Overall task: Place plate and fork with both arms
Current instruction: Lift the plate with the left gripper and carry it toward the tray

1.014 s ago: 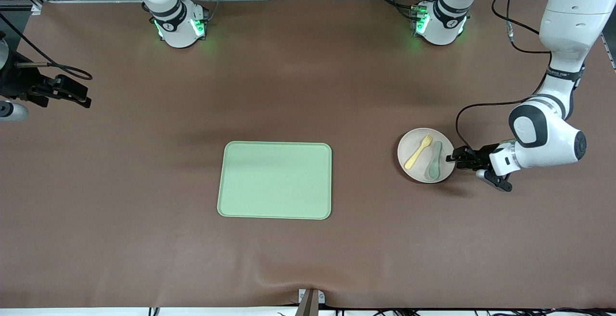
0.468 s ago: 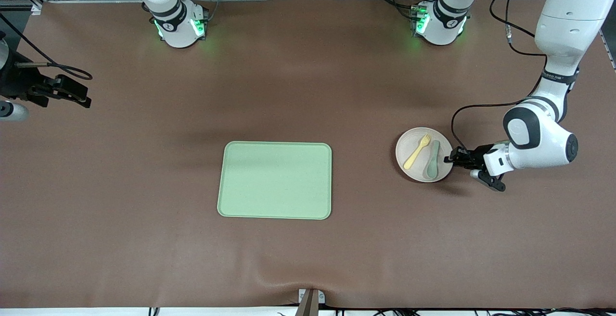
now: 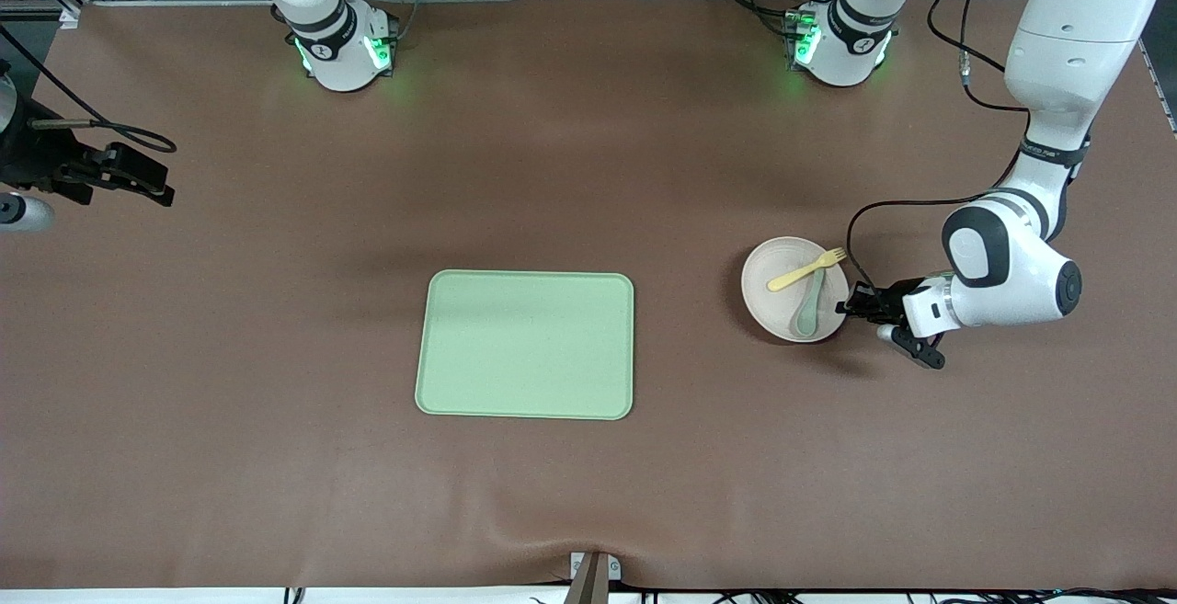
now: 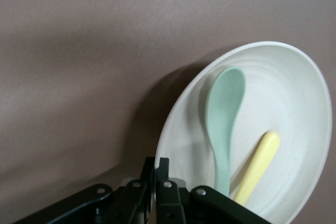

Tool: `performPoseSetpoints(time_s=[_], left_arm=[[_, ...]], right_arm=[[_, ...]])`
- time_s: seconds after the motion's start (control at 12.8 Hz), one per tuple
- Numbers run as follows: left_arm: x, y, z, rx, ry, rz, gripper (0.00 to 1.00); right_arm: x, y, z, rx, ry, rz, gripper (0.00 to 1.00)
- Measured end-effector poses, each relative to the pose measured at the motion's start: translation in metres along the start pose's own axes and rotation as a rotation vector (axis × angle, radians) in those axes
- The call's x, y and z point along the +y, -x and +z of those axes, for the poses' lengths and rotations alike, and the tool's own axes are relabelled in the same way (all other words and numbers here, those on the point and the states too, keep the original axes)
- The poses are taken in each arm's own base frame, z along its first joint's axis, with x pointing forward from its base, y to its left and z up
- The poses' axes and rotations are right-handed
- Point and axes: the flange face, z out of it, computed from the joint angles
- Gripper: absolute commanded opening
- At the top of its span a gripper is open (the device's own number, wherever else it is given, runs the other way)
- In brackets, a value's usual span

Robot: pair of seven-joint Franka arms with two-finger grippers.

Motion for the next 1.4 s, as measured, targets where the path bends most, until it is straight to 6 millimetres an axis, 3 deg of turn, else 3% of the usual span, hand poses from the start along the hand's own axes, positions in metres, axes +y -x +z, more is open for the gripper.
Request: performPoseSetpoints(time_s=[0.16,0.47,0.7,1.09,1.4], left_arm=[[0.015,-0.014,-0.004,-0.004,0.008,0.003,0.0],[0.065,-0.051,-0.014,-0.046,0.036,-0.03,0.0],[0.106,-0.078,-0.025,-0.09,-0.043,-0.069,0.0],[0.23,-0.13,-0.024,-0.063,-0.11,-0.182,0.0],[0.318,-0.167,0.025,-0.025,-0.131,-0.341,0.0]], right_arm=[[0.0,0.0,0.0,0.0,0.0,0.0,1.0],[0.0,0.0,0.0,0.0,0.0,0.0,1.0],[0.0,0.0,0.0,-0.001,0.0,0.0,1.0],[0.0,0.0,0.0,-0.002,0.0,0.0,1.0],[0.0,0.0,0.001,-0.002,0.0,0.0,1.0]])
